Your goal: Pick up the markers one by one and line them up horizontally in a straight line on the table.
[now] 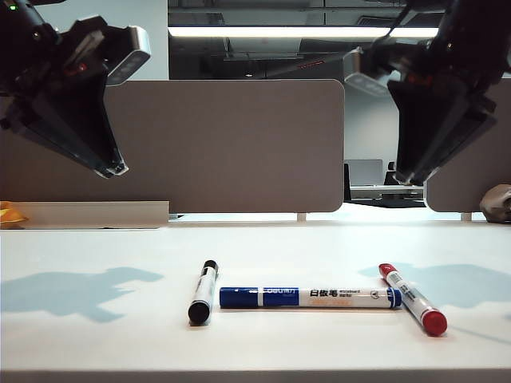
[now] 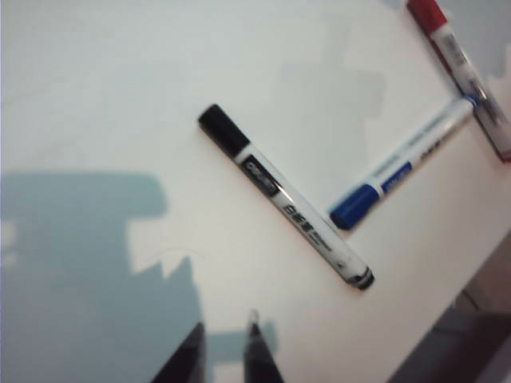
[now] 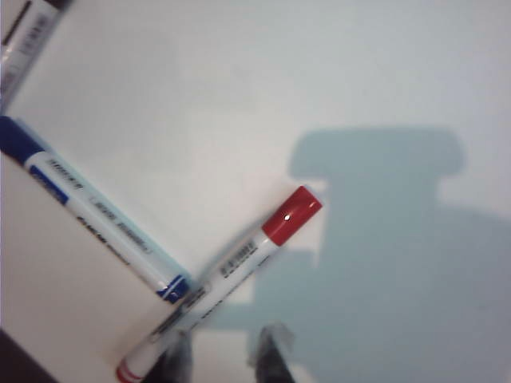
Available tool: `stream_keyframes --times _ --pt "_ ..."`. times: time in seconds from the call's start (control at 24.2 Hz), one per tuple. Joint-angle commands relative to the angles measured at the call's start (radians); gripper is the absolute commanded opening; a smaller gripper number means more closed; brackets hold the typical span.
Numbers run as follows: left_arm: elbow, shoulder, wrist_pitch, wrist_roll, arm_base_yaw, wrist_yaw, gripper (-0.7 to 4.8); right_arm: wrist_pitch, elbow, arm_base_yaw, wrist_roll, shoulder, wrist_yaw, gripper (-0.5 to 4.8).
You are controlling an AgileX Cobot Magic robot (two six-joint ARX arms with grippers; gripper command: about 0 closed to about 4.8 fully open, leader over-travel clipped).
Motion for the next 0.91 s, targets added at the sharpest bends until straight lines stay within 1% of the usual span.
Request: stream_keyframes --times 0.04,0.17,0.29,0.37,0.45,0.58,0.78,0.91 --pt "0.003 0.027 0.084 -0.08 -0.01 0.005 0.68 0.021 0.016 0.007 0.003 0.042 0.022 1.27" --pt "0.004 0.051 0.118 -0.124 -0.014 0.008 0.71 0.019 0.015 0.007 0.006 0.066 0.022 1.27" --pt "0.027 0.108 0.122 -0.132 -0.039 0.005 0.73 0.019 0.015 0.007 0.006 0.09 0.023 1.27" --pt "0.052 0.164 0.122 -0.147 -0.061 0.008 0.9 0.018 0.015 0.007 0.018 0.107 0.022 1.27" --pt "0.085 0.217 0.106 -0.146 -0.085 0.008 0.91 0.018 0.014 0.007 0.033 0.121 0.023 1.3" --pt "0.112 0.262 0.103 -0.146 -0.11 0.007 1.24 0.018 0.013 0.007 0.033 0.129 0.023 1.63" --pt "0.126 0.309 0.11 -0.147 -0.138 0.004 1.27 0.018 0.013 0.007 0.033 0.142 0.024 1.63" --pt "0.126 0.325 0.108 -0.155 -0.14 -0.004 1.31 0.019 0.013 0.007 0.033 0.149 0.032 1.63"
